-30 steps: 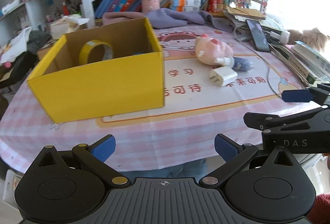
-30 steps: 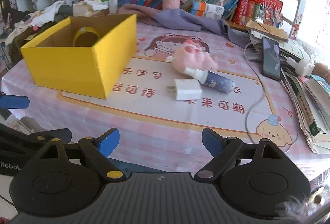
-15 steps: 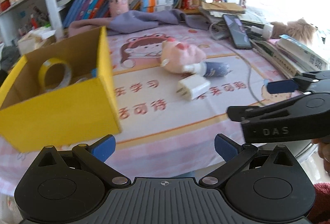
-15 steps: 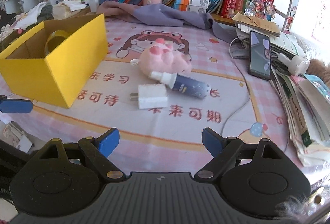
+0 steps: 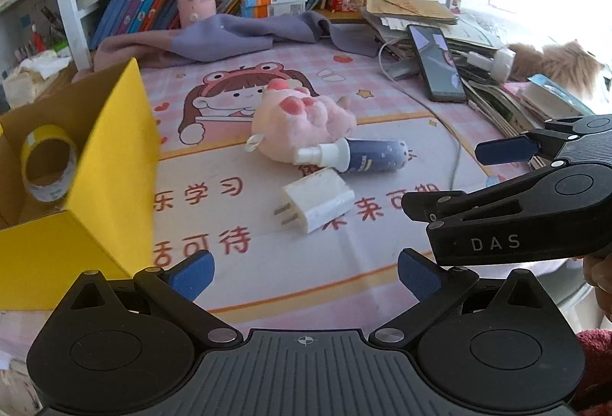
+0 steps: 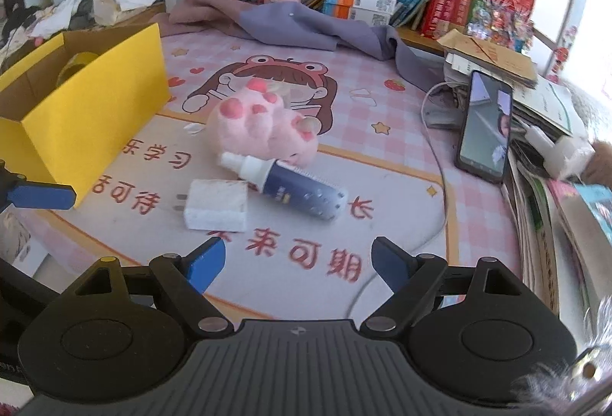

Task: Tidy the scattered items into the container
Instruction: 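Move both grippers out of the box toward the plush toy and bottle, then grasp the white spray bottle with the right gripper while the left gripper grasps the white charger block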

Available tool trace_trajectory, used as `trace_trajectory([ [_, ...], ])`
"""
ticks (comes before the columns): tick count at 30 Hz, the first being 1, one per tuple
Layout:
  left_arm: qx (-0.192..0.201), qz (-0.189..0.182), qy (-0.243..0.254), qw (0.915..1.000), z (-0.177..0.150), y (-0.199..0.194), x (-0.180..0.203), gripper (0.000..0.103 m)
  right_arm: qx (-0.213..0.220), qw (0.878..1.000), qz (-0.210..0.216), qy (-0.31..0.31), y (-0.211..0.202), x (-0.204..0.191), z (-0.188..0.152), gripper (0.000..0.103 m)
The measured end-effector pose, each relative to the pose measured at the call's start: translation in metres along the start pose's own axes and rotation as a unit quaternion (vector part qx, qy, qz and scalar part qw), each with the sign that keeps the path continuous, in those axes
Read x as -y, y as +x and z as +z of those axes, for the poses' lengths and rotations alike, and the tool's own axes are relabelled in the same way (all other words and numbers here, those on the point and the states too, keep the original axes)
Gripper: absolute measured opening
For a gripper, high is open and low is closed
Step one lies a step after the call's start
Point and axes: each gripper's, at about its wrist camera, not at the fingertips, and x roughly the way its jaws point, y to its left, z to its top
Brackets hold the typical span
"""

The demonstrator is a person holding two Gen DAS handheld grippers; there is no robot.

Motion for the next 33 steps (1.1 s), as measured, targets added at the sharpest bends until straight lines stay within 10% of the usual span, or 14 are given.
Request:
trace_trajectory([
  [14,0.003,0.060,0.018,0.9980,0.024,0.048,0.024,0.102,-0.036,0.979,0.070,-0.190,0.070,0.014,0.042,0.058],
  [33,-0.031,0.046,0.006,0.9985,0.031,0.096,0.025,0.076,-0.090,0.947,0.152,-0.269,0.121,0.005,0.063,0.048],
])
